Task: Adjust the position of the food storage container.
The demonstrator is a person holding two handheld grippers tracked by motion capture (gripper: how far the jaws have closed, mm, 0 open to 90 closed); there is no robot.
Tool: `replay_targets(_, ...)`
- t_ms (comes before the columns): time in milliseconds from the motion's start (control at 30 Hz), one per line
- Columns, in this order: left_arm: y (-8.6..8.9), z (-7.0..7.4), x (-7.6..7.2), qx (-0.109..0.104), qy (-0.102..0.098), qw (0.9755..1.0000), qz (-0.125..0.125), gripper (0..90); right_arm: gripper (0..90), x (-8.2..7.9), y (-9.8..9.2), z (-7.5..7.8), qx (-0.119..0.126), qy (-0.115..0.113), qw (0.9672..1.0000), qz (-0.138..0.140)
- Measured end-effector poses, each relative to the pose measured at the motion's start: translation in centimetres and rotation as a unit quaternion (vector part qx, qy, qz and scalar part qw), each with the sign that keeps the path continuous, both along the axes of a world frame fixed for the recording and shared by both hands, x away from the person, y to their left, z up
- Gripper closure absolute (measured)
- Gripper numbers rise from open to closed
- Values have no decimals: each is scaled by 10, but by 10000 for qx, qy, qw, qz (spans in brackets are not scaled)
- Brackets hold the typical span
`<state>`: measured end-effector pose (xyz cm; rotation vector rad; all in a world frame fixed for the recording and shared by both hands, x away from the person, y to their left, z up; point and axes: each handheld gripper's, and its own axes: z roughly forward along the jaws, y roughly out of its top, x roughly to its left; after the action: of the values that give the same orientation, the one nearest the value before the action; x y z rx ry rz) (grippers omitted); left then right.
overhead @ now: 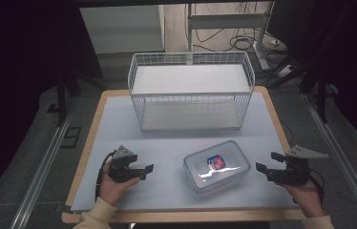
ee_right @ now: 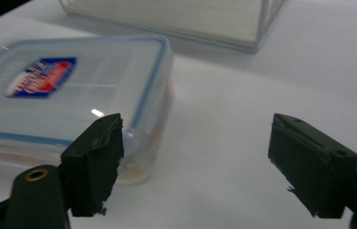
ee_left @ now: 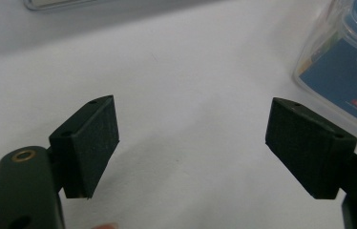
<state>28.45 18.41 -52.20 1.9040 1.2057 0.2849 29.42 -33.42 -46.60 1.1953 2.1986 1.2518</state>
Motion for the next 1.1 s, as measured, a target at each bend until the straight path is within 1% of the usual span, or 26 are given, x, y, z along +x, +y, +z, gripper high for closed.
replay_targets(33, 0, 0, 0, 0, 0, 10000, 0, 183, 221, 0, 0, 0, 0, 0, 10000, 0)
replay_targets(67, 0, 0, 0, 5, -4, 10000, -6, 183, 250, -2, 4, 8, 18, -43, 10000, 74)
replay_targets(100, 0, 0, 0, 10, -2, 10000, -7, 183, 278, -2, 7, 11, 53, -74, 9999, 125)
replay_targets(133, 0, 0, 0, 8, -3, 10000, -9, 183, 316, -3, 9, 14, 83, -124, 9997, 186)
replay_targets(167, 0, 0, 0, 5, -7, 10000, -9, 183, 370, -5, 13, 17, 124, -283, 9991, 279)
replay_targets(200, 0, 0, 0, 5, -7, 10000, -9, 183, 370, -5, 13, 17, 124, -283, 9991, 279)
replay_targets(233, 0, 0, 0, 4, -3, 10000, -14, 183, 453, -7, 20, 20, 159, -395, 9981, 454)
replay_targets(300, -1, -1, 0, 17, 4, 10000, -13, 183, 567, -8, 28, 24, 117, -451, 9972, 592)
replay_targets(367, -2, -1, 0, 22, 11, 10000, -22, 183, 685, -9, 38, 27, 142, -378, 9954, 865)
replay_targets(400, -2, -1, 0, 22, 11, 10000, -22, 183, 685, -9, 38, 27, 142, -378, 9954, 865)
replay_targets(433, -2, -1, 0, 30, 15, 10000, -28, 183, 774, -10, 47, 29, 127, -279, 9935, 1094)
replay_targets(467, -2, -1, 0, 41, 24, 10000, -35, 183, 774, -10, 47, 29, 127, -279, 9935, 1094)
replay_targets(500, -3, -2, 0, 55, 22, 10000, -43, 183, 843, -12, 60, 32, 85, -192, 9903, 1371)
replay_targets(567, -3, -2, 0, 70, 38, 10000, -59, 183, 888, -14, 72, 33, 35, -165, 9868, 1612)
replay_targets(633, -4, -2, 0, 72, 37, 9999, -66, 183, 900, -18, 87, 34, -102, -138, 9815, 1909)
replay_targets(667, -4, -2, 0, 77, 27, 9999, -71, 183, 900, -18, 87, 34, -102, -138, 9815, 1909)
replay_targets(700, -4, -2, -1, 79, 25, 9999, -74, 183, 900, -21, 100, 34, -224, -126, 9762, 2155)
replay_targets(733, -4, -2, -1, 81, 22, 9999, -76, 183, 900, -22, 106, 34, -256, -123, 9739, 2253)
replay_targets(767, -4, -1, -1, 84, 16, 9999, -75, 183, 900, -24, 115, 35, -298, -98, 9703, 2400)
replay_targets(800, -4, -1, -1, 74, 13, 9999, -72, 184, 900, -25, 120, 35, -314, -83, 9681, 2485)
replay_targets(833, -4, -1, -1, 72, 10, 9999, -71, 184, 900, -28, 129, 34, -361, -66, 9647, 2610)
replay_targets(867, -4, -1, -1, 72, 10, 9999, -73, 184, 900, -30, 133, 33, -391, -52, 9624, 2689)
replay_targets(933, -4, -1, -1, 71, 14, 9999, -84, 183, 900, -37, 142, 28, -500, 11, 9566, 2872)
replay_targets(1000, -4, -2, -1, 84, 12, 9999, -108, 184, 900, -43, 145, 22, -539, 81, 9533, 2970)
replay_targets(1067, -5, -2, -1, 95, 34, 9999, -121, 184, 900, -47, 146, 17, -543, 177, 9520, 3009)
replay_targets(1100, -5, -2, -1, 99, 35, 9999, -126, 184, 900, -48, 145, 13, -610, 245, 9507, 3032)
